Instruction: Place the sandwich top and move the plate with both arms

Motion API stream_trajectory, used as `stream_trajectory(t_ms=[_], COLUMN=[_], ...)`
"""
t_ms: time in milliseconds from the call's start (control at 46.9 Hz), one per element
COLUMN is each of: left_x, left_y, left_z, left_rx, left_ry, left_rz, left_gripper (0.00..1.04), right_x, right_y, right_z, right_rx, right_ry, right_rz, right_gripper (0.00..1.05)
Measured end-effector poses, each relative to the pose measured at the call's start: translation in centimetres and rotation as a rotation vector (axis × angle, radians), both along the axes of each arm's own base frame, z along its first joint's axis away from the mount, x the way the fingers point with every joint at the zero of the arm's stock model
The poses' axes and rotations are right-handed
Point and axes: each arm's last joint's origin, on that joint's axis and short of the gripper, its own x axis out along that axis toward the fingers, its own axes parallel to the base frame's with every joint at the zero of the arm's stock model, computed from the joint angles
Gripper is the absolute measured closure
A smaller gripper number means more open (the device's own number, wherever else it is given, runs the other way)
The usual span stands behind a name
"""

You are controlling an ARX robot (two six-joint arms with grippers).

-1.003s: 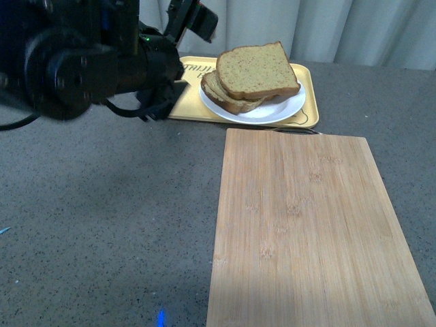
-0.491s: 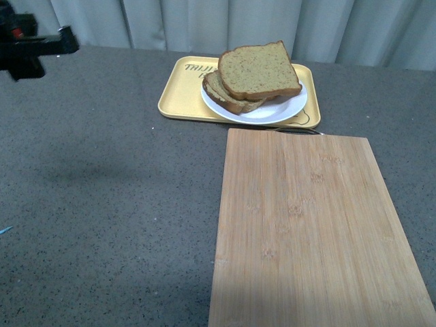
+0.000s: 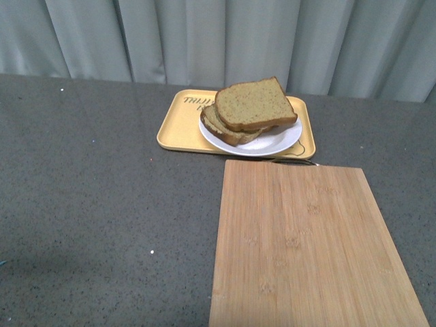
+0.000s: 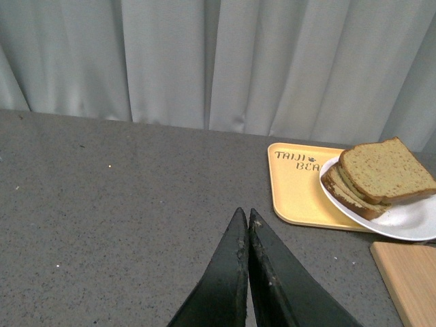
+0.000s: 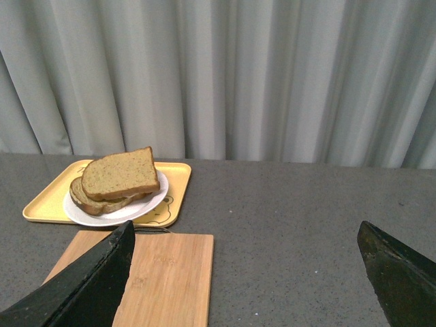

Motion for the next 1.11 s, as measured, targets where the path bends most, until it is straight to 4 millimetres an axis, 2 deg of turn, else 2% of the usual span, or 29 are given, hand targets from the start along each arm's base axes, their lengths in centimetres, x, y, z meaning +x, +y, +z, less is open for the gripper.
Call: stream_trajectory(t_ms=[213, 555, 1109], left_x=[-2.6, -5.2, -7.7], left_y=[1.4, 1.4, 1.4], left_z=[1.3, 1.4, 2.3], left_rx=[0.004, 0.004, 0.004], left_ry=[-0.005, -0.005, -0.035], left_rz=[0.008, 0.002, 0.002], left_gripper=[1.01, 1.01, 1.01], right_x=[0.0, 0.0, 0.0], right_y=[0.0, 0.0, 0.0], right_z=[0.0, 0.0, 0.0], right_rx=[0.000, 0.000, 0.000], right_ry=[0.000, 0.000, 0.000], right_rz=[0.000, 0.000, 0.000], right_gripper=[0.09, 0.09, 0.09])
